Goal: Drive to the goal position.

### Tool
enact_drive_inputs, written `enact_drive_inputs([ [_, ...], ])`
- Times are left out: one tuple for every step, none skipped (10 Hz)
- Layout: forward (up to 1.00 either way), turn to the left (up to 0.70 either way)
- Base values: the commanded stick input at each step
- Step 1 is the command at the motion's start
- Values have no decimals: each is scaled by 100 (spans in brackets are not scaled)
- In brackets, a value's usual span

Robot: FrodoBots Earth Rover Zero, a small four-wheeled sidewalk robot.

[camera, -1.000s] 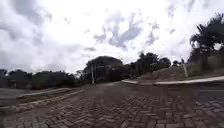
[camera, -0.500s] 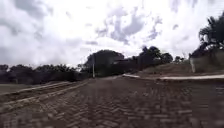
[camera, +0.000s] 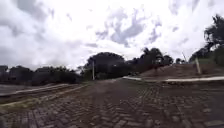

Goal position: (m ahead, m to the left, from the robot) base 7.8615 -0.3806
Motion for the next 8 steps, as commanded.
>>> enact_drive_inputs([
  [85, 0],
  [85, 0],
  [85, 0],
  [85, 0],
  [85, 0],
  [85, 0],
  [85, 0],
  [85, 0],
])
